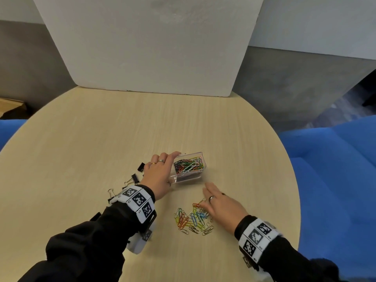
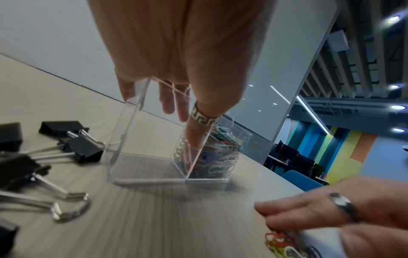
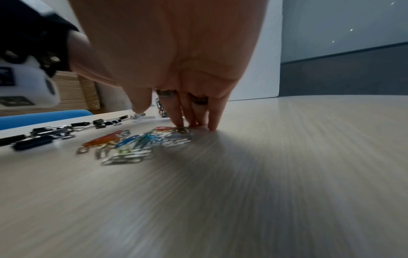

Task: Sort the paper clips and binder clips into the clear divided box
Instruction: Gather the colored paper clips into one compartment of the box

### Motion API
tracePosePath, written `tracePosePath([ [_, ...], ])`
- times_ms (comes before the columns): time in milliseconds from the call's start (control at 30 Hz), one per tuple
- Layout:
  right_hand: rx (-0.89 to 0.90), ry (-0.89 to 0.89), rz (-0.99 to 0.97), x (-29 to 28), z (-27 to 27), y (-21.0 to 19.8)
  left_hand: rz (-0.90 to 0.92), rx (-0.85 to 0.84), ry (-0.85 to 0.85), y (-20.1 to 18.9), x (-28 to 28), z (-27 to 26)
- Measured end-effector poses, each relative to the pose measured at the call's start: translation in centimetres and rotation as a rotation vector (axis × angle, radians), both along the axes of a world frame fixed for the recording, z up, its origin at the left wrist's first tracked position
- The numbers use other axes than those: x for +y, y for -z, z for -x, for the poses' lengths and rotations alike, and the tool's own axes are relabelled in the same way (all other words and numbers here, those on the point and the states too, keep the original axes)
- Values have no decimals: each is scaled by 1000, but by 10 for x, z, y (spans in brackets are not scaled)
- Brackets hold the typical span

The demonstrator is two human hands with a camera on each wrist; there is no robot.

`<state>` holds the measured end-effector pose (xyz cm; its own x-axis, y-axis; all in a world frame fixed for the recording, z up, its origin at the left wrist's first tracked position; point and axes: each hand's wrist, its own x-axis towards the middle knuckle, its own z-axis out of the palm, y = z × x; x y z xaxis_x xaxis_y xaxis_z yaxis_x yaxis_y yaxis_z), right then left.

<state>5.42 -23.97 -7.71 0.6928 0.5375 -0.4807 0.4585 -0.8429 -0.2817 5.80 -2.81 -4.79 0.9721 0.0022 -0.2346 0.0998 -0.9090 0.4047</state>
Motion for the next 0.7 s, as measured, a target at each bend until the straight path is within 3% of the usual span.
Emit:
tracePosePath([
  [200,-36,-12,-135,-8,21,-4,2,-4,2,1,0,0],
  [300,70,-23,-170,-6,14,3,5,-10,-2,1,0,1],
  [700,124,121,-444,-13,10,23,6,-6,-6,1,0,1],
])
